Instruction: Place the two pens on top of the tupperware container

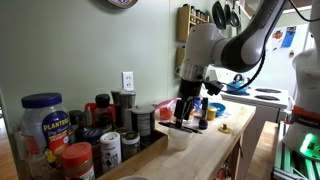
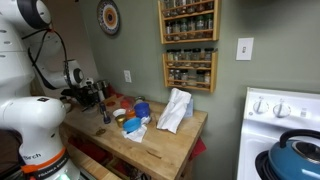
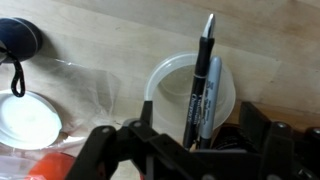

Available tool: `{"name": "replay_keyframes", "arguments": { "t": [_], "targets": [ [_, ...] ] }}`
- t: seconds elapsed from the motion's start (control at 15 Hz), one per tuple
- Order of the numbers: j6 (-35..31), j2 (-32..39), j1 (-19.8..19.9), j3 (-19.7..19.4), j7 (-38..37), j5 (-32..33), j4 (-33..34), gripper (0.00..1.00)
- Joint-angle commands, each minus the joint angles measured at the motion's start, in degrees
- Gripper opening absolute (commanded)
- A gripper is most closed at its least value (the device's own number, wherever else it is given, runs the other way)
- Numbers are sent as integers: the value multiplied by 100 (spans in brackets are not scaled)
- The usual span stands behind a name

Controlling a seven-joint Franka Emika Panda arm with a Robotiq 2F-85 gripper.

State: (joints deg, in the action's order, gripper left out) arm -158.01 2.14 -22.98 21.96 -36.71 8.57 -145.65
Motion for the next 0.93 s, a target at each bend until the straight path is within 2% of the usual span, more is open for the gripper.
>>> {"name": "replay_keyframes", "arguments": {
  "t": [0.0,0.27,0.4,0.47,0.67,0.87],
  "targets": [
    [190,-428,-21,4,-260,107,-166,100],
    [250,-929,-62,129,-141,-759,-306,100],
    [609,-1325,-47,196,-366,-1032,-391,100],
    [754,-1538,-99,204,-146,-1309,-463,100],
    [1250,-2215,-133,266,-163,-1567,-662,100],
    [1418,-2775,-233,259,-61,-1855,-864,100]
  ]
}}
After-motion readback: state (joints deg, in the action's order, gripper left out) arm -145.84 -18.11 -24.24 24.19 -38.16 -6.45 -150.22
